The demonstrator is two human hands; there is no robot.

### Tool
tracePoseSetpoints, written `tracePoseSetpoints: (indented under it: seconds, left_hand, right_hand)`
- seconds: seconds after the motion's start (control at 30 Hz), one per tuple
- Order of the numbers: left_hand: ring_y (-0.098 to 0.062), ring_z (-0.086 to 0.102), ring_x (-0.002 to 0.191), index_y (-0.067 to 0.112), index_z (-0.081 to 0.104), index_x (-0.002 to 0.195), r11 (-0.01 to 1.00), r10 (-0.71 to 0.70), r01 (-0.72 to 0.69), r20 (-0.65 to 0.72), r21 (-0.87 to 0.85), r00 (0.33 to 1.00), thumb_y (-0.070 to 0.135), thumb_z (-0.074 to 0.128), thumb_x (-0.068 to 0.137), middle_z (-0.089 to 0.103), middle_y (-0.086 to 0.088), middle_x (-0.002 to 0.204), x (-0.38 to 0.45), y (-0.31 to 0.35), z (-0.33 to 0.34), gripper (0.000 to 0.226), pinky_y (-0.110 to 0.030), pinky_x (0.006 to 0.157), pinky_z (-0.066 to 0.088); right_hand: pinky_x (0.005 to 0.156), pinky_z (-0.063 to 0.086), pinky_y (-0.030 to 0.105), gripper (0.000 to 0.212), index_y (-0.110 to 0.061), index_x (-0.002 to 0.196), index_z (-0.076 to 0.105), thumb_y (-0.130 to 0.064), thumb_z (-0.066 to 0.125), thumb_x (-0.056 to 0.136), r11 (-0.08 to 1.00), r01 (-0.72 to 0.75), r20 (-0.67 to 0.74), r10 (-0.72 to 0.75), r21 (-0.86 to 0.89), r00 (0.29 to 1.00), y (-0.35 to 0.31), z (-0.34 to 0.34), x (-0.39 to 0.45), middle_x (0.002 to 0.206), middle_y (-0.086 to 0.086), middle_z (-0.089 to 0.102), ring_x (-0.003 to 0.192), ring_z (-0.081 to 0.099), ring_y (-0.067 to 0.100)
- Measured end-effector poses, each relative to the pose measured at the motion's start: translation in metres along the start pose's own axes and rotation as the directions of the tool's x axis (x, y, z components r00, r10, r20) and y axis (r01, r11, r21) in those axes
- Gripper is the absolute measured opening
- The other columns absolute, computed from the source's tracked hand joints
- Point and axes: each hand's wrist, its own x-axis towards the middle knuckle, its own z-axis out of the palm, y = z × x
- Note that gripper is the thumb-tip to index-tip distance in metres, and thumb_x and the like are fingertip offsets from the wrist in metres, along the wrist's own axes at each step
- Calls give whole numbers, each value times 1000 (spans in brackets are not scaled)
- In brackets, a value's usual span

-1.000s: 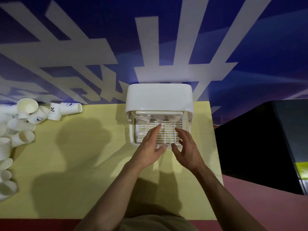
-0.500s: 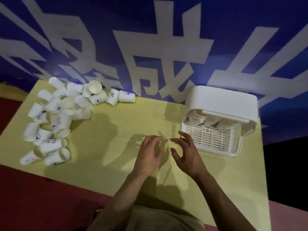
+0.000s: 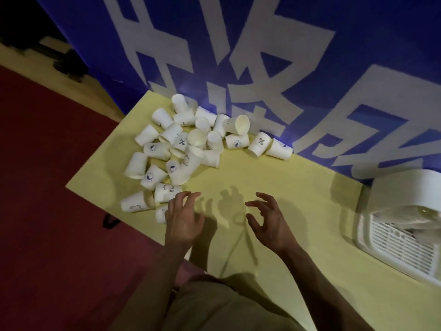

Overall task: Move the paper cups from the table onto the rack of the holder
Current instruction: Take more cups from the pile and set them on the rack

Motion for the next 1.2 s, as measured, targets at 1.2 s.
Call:
tracePoseSetpoints:
  seconds: [1.2]
  left_hand:
    - [-27,54,108,25,53,129,987,-62,49,-83,-154,995,35,80,69,58,-1,121,11,-90,11,67,-49,87,48]
  right_hand:
    - [102,42,44,36,-8,125,64,-32,65,98,967,17,-47,-31,-256,998,-95,113,200,146,21,42,123,47,44]
